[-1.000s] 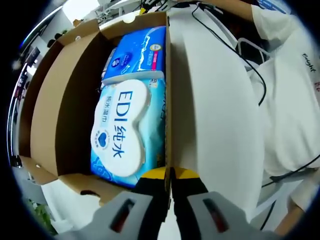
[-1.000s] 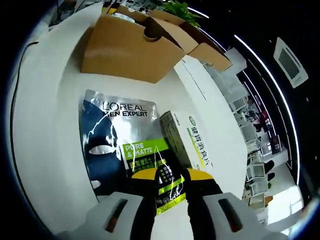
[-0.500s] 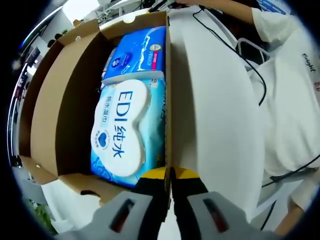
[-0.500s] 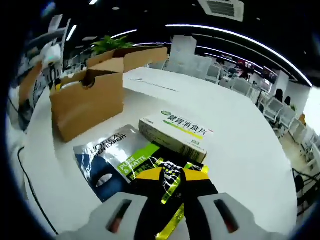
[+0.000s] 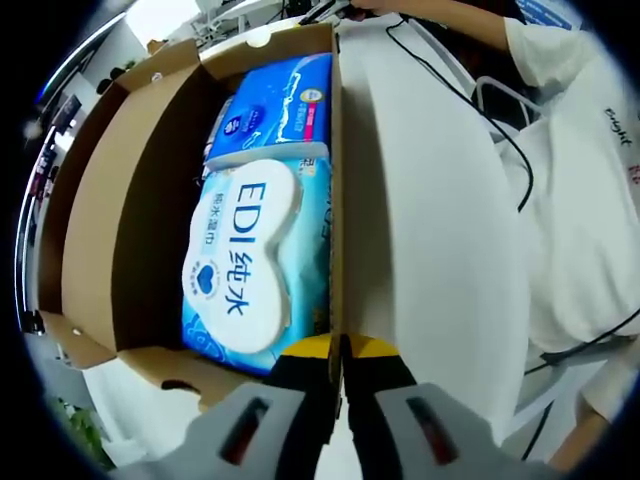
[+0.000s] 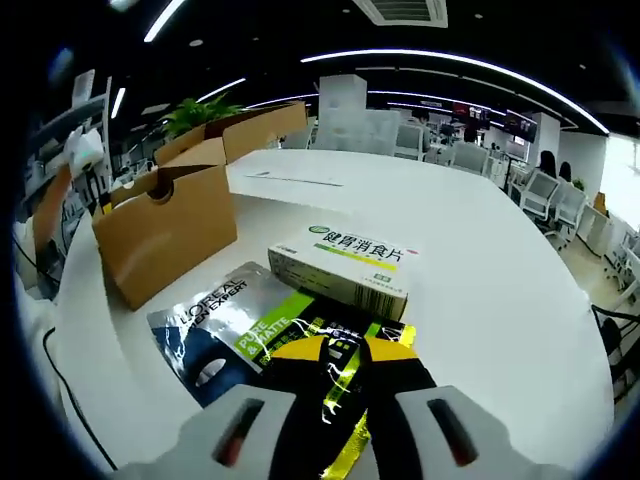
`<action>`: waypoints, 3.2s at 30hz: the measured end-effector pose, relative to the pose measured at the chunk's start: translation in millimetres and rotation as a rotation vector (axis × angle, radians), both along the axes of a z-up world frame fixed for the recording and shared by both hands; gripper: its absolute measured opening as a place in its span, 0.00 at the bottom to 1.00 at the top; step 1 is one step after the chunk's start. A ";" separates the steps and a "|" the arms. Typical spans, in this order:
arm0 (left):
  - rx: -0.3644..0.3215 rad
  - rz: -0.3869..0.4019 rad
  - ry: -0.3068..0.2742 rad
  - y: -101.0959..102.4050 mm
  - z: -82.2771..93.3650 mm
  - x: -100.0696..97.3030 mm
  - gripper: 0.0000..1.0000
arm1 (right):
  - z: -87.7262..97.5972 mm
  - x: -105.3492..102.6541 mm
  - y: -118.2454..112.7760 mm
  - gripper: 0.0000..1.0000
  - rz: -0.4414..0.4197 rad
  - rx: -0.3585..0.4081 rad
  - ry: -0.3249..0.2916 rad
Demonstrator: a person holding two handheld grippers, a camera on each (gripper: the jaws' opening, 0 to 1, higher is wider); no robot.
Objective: Operate the shoe box by opening the lid, removing the specified soft item, and placing it in the target area until the item is outside and the box remains undamaged.
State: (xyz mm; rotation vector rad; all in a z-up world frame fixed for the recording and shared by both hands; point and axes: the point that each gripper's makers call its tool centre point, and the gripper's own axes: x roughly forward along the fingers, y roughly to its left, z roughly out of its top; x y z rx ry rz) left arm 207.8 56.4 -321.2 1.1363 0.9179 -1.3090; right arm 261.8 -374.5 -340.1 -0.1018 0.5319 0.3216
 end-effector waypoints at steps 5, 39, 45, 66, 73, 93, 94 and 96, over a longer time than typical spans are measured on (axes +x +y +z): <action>-0.008 0.001 0.003 -0.5 0.5 -0.1 0.02 | 0.2 0.9 -0.4 0.10 -0.015 -0.030 -0.003; 0.008 0.027 0.036 1.1 0.5 -9.4 0.02 | 86.2 -1.7 64.0 0.40 0.181 0.159 -0.180; 0.024 0.046 0.047 1.0 0.8 -4.9 0.02 | 108.0 -11.1 86.0 0.06 0.262 0.168 -0.229; 0.026 0.060 0.056 1.9 0.1 -9.2 0.01 | 139.7 -35.7 151.4 0.17 0.460 0.173 -0.281; 0.027 0.063 0.056 2.5 -0.5 -12.2 0.02 | 142.8 -30.0 161.7 0.20 0.455 0.144 -0.291; 0.030 0.068 0.057 2.8 0.1 -8.5 0.02 | 161.3 -27.1 221.0 0.38 0.720 0.139 -0.215; 0.030 0.067 0.056 2.7 -0.1 -9.2 0.02 | 159.4 -23.3 220.1 0.37 0.719 0.094 -0.209; 0.030 0.068 0.058 2.5 -0.5 -10.7 0.01 | 153.8 -21.1 223.4 0.37 0.741 0.046 -0.165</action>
